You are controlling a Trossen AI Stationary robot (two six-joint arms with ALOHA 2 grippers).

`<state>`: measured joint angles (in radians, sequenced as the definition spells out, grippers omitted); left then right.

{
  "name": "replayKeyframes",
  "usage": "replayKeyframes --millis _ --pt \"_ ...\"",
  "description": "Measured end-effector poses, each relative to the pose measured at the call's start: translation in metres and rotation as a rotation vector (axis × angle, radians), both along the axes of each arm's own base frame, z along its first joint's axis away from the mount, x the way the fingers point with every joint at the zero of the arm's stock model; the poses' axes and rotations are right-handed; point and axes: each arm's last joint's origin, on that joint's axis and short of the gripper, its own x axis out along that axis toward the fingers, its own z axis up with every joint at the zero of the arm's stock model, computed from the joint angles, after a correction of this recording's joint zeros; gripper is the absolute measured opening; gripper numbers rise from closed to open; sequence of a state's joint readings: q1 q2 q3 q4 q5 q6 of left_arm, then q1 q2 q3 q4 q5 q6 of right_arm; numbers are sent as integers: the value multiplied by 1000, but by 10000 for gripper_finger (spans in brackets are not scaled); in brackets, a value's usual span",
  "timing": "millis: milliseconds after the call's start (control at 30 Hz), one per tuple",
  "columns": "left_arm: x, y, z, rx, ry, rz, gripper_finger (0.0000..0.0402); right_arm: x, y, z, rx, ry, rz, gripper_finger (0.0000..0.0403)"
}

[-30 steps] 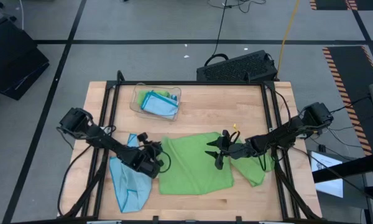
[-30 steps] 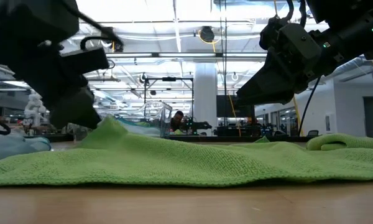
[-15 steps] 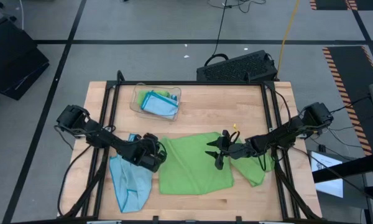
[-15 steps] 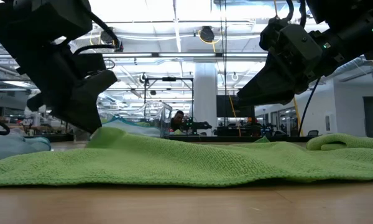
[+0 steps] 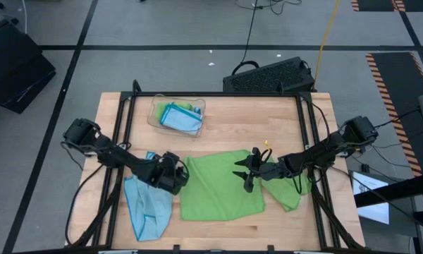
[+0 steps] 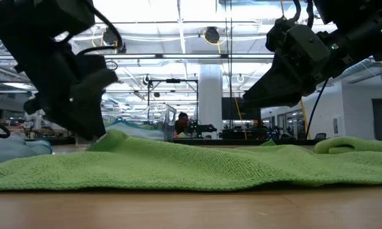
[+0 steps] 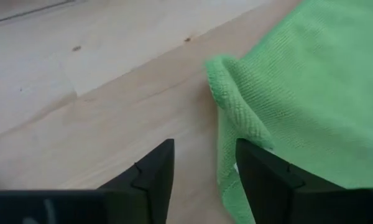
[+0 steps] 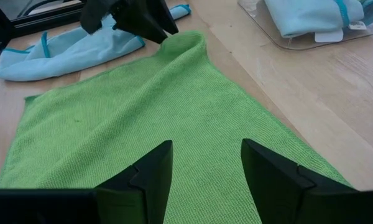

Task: Fold microfiber towels
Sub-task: Fold the top green microfiber cloth

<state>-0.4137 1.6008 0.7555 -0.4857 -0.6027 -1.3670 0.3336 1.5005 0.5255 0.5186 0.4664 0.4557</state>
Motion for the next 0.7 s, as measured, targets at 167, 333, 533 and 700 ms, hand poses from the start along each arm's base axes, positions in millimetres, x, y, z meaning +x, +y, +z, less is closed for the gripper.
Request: replayKeyframes --millis 167,333,533,700 --pt "1 0 14 -8 -84 5 159 0 0 0 0 0 0 185" --pt "5 -2 17 -28 -134 -6 127 0 0 0 -2 0 1 185" --pt "5 -2 16 -16 -129 -30 107 0 0 0 -3 0 2 185" --pt "5 -3 16 -30 -141 -8 107 0 0 0 -3 1 2 185"
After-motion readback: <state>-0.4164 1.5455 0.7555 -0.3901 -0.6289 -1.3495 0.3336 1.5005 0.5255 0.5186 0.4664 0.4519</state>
